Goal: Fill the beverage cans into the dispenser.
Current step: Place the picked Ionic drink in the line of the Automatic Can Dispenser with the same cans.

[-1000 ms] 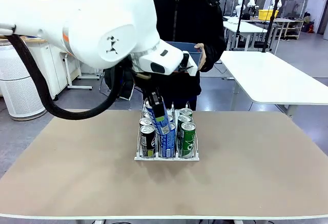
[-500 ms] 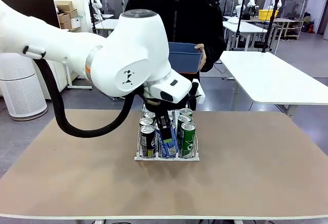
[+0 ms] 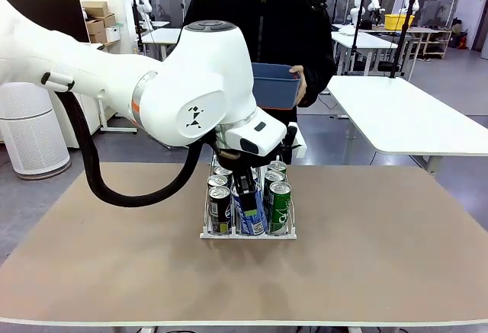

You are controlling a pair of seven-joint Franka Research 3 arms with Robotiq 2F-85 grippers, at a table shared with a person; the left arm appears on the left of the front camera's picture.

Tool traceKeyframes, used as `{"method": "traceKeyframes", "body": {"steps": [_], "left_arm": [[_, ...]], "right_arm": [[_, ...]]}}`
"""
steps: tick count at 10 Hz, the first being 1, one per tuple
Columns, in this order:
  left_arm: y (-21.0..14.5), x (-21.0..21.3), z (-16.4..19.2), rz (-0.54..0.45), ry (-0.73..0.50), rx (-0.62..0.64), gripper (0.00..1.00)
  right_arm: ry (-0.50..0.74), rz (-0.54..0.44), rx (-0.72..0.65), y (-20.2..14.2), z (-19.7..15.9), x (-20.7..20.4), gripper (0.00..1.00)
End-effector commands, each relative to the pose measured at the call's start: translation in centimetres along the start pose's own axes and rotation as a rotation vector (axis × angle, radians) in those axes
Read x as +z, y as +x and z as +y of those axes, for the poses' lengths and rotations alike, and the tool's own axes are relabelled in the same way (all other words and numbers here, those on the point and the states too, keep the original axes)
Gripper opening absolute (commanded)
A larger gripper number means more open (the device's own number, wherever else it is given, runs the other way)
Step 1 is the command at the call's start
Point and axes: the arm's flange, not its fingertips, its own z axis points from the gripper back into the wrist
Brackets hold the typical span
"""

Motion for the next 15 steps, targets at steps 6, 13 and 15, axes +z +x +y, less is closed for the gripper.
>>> {"method": "traceKeyframes", "body": {"steps": [6, 13, 15], "left_arm": [[0.2, -3.0, 2.3, 0.059, 0.058, 0.098, 0.57], [1.3, -5.7, 4.4, 0.057, 0.155, 0.128, 0.57], [1.6, -6.1, 5.4, 0.043, 0.165, 0.149, 0.57]], "right_arm": [[0.0, 0.0, 0.0, -0.1, 0.1, 0.0, 1.0], [0.0, 0.0, 0.0, -0.1, 0.1, 0.0, 1.0], [0.0, 0.0, 0.0, -0.1, 0.1, 0.0, 1.0]]}}
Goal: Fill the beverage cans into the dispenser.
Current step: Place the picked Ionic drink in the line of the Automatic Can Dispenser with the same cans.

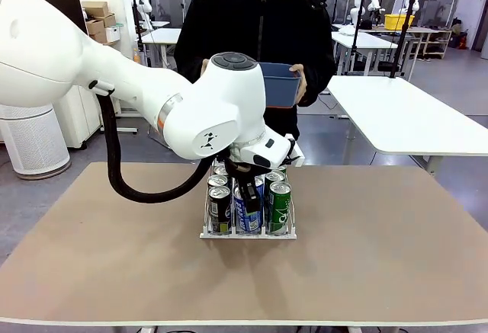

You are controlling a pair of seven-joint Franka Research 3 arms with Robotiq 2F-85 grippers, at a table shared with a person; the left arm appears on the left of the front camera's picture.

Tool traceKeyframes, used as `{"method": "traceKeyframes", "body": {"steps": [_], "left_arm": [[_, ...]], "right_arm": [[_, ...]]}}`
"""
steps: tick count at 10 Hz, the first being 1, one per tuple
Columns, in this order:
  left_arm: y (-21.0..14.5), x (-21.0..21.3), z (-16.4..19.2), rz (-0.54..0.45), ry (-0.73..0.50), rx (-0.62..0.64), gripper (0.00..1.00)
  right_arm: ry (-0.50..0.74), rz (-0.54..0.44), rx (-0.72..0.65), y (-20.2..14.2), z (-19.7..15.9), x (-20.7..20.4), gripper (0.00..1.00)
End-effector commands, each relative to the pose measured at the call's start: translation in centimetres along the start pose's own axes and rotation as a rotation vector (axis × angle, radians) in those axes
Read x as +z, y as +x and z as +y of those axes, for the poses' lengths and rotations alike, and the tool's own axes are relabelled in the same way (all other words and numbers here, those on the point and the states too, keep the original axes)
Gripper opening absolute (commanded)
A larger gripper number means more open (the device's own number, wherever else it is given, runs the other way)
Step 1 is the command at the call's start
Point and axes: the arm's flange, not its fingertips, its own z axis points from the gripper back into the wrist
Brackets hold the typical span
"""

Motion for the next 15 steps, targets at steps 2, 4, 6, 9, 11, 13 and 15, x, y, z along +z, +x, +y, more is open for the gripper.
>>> {"method": "traceKeyframes", "body": {"steps": [2, 4, 6, 9, 11, 13, 15], "left_arm": [[1.4, -0.3, 2.3, -0.04, 0.099, 0.047, 0.57], [1.5, -0.5, 3.0, -0.024, 0.125, 0.064, 0.57], [1.5, -0.9, 3.7, -0.005, 0.136, 0.082, 0.57], [1.8, -2.5, 3.8, -0.01, 0.087, 0.088, 0.57], [2.0, -3.9, 3.5, -0.021, 0.06, 0.083, 0.57], [2.0, -4.7, 3.4, -0.004, 0.011, 0.09, 0.57], [1.6, -5.0, 3.7, 0.005, -0.056, 0.119, 0.57]], "right_arm": [[0.0, 0.0, 0.0, -0.1, 0.1, 0.0, 1.0], [0.0, 0.0, 0.0, -0.1, 0.1, 0.0, 1.0], [0.0, 0.0, 0.0, -0.1, 0.1, 0.0, 1.0], [0.0, 0.0, 0.0, -0.1, 0.1, 0.0, 1.0], [0.0, 0.0, 0.0, -0.1, 0.1, 0.0, 1.0], [0.0, 0.0, 0.0, -0.1, 0.1, 0.0, 1.0], [0.0, 0.0, 0.0, -0.1, 0.1, 0.0, 1.0]]}}
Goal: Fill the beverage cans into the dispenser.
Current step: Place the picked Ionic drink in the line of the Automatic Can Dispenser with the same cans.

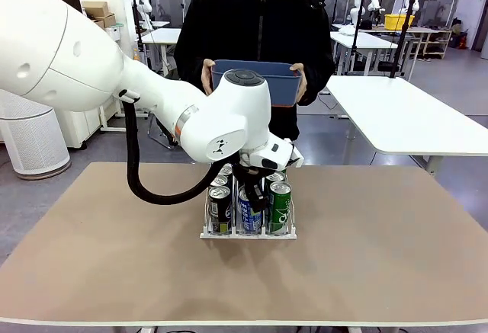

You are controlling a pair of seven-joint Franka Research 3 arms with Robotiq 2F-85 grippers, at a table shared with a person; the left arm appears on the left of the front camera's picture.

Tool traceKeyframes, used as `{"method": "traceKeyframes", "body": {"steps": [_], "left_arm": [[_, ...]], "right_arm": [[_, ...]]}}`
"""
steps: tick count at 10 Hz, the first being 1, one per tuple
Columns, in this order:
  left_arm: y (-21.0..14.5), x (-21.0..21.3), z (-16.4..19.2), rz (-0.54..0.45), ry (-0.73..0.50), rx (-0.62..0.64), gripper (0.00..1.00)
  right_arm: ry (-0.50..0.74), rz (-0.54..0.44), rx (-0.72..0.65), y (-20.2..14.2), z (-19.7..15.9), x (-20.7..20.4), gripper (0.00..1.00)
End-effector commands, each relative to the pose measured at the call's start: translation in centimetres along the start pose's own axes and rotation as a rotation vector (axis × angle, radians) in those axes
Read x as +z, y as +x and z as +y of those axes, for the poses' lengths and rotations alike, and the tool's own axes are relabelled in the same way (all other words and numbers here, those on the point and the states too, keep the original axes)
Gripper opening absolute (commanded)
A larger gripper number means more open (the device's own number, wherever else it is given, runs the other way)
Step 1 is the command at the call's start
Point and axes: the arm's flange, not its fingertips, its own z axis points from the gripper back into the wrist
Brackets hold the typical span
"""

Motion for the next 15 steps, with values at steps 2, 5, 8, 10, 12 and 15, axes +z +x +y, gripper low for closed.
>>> {"method": "traceKeyframes", "body": {"steps": [2, 5, 8, 10, 12, 15], "left_arm": [[0.0, 0.0, 0.0, 0.0, 0.0, 0.0, 0.57], [0.0, 0.0, 0.3, 0.003, -0.017, 0.007, 0.77], [-0.5, 3.2, 1.1, 0.012, 0.048, 0.069, 0.8], [-0.7, 4.7, 1.3, 0.016, 0.076, 0.082, 1.0], [-0.6, 7.0, 0.7, -0.006, 0.105, 0.088, 1.0], [-0.7, 9.7, -0.5, -0.046, 0.171, 0.076, 1.0]], "right_arm": [[0.0, 0.0, 0.0, -0.1, 0.1, 0.0, 1.0], [0.0, 0.0, 0.0, -0.1, 0.1, 0.0, 1.0], [0.0, 0.0, 0.0, -0.1, 0.1, 0.0, 1.0], [0.0, 0.0, 0.0, -0.1, 0.1, 0.0, 1.0], [0.0, 0.0, 0.0, -0.1, 0.1, 0.0, 1.0], [0.0, 0.0, 0.0, -0.1, 0.1, 0.0, 1.0]]}}
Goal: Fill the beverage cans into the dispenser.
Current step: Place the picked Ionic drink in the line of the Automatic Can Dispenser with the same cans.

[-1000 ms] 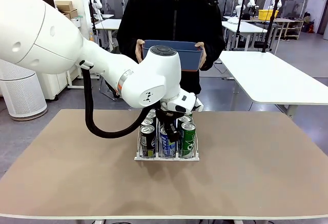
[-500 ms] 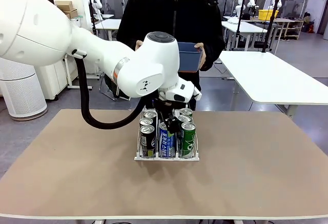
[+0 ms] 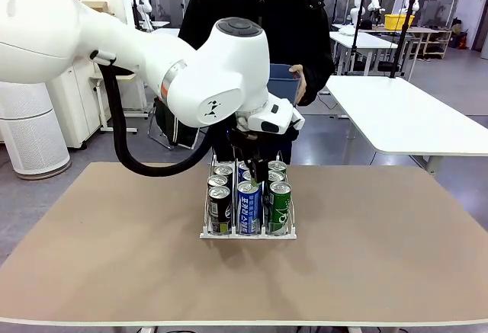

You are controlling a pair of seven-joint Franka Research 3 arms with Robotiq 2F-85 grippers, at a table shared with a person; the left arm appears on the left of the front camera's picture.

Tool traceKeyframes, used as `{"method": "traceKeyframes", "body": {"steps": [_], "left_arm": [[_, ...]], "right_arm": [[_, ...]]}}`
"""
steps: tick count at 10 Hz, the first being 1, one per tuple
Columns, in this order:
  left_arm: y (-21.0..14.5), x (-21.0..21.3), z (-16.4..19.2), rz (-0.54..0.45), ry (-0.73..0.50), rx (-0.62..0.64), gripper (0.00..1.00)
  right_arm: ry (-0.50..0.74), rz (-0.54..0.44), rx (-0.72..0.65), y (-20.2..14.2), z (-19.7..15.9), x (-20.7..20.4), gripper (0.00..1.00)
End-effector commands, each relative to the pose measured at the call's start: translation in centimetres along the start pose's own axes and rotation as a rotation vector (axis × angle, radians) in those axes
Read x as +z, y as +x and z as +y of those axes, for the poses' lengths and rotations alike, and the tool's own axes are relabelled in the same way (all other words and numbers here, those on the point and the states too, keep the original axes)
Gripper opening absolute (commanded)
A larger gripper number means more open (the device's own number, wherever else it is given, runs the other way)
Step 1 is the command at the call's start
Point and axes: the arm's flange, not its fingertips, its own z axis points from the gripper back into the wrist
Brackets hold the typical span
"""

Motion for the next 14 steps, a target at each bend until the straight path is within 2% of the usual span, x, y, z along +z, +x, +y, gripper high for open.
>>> {"method": "traceKeyframes", "body": {"steps": [1, 2, 13, 14], "left_arm": [[-0.8, 0.1, -1.2, -0.007, 0.065, 0.008, 1.0], [0.0, 0.0, 0.0, 0.0, 0.0, 0.0, 1.0], [0.1, -0.1, -0.2, 0.002, 0.009, -0.002, 1.0], [-0.9, 1.6, -0.2, -0.042, -0.044, 0.024, 1.0]], "right_arm": [[0.0, 0.0, 0.0, -0.1, 0.1, 0.0, 1.0], [0.0, 0.0, 0.0, -0.1, 0.1, 0.0, 1.0], [0.0, 0.0, 0.0, -0.1, 0.1, 0.0, 1.0], [0.0, 0.0, 0.0, -0.1, 0.1, 0.0, 1.0]]}}
